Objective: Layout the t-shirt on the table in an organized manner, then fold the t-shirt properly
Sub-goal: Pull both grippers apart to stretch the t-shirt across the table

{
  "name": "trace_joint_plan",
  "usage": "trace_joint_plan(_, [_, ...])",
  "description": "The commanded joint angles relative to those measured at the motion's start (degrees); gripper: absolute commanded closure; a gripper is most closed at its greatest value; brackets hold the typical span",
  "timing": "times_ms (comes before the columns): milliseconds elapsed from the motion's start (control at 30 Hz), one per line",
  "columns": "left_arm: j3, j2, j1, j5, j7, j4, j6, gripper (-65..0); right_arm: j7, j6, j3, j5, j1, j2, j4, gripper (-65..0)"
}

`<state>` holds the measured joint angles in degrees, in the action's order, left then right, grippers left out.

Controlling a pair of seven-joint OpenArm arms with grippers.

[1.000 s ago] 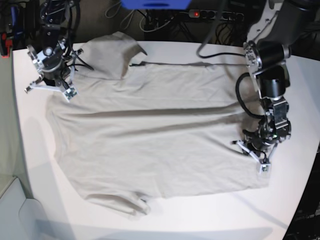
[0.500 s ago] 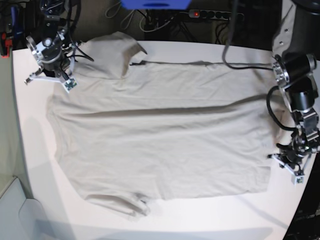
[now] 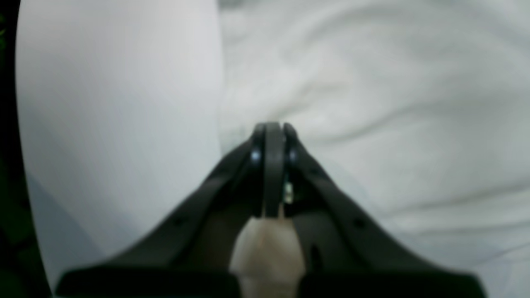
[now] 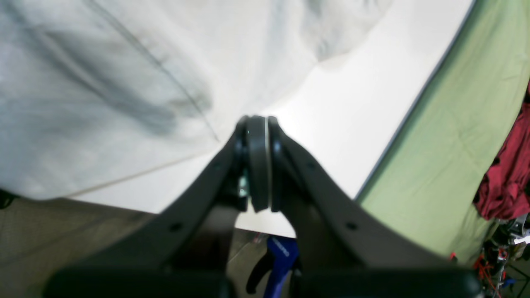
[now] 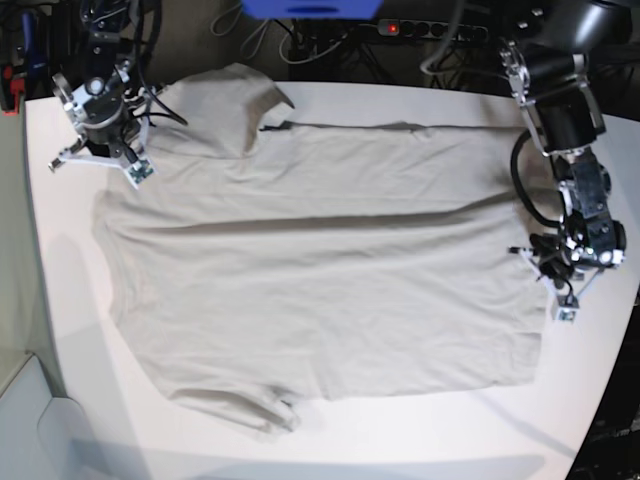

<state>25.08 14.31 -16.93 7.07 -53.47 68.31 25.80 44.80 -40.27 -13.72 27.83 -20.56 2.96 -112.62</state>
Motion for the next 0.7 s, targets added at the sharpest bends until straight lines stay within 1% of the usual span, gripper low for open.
trace_joint_plan(0, [0.3,0.9,0.0,-0.3,0.5,0.9,-0.3,-0.1,-0.5,0.3,-0.2,0.0,0.0,0.3,-1.1,0.0])
trace_joint_plan(33, [0.2,1.7,0.9,-0.3,0.6,0.8,-0.3,-0.1,-0.5,0.3,-0.2,0.0,0.0,0.3,-1.1,0.0])
trace_joint_plan(100, [0.2,2.0,2.0,-0.4,2.0,0.7,-0.3,-0.1,-0.5,0.3,-0.2,0.0,0.0,0.3,-1.1,0.0])
trace_joint_plan(233, [0.1,2.1,3.1,-0.3,7.6,-2.5,-0.8,-0.1,-0.3,0.3,-0.2,0.0,-0.1,0.2,-1.1,0.0])
trace_joint_plan(300, [0.1,2.4,2.9,-0.3,11.1,-6.5,-0.9,-0.1,-0.2,0.3,-0.2,0.0,-0.3,0.2,-1.1,0.0])
trace_joint_plan(433, [0.1,2.8,0.1,-0.3,21.4,-18.1,-0.9,-0.1,-0.4,0.3,-0.2,0.0,-1.7,0.2,-1.4,0.0])
trace_joint_plan(500, [0.1,4.3,-1.8,-0.3,25.3,-24.6,-0.9,-0.1,-0.4,0.3,-0.2,0.0,-2.6,0.2,-1.4,0.0])
trace_joint_plan(600, [0.1,6.1,-4.9,-0.3,29.3,-31.7,-0.9,-0.1,-0.4,0.3,-0.2,0.0,-3.8,0.4,-1.4,0.0])
trace_joint_plan(667, [0.1,7.1,-6.2,-0.4,30.9,-33.5,-0.9,-0.1,-0.4,0.3,-0.2,0.1,-4.3,0.6,-1.4,0.0])
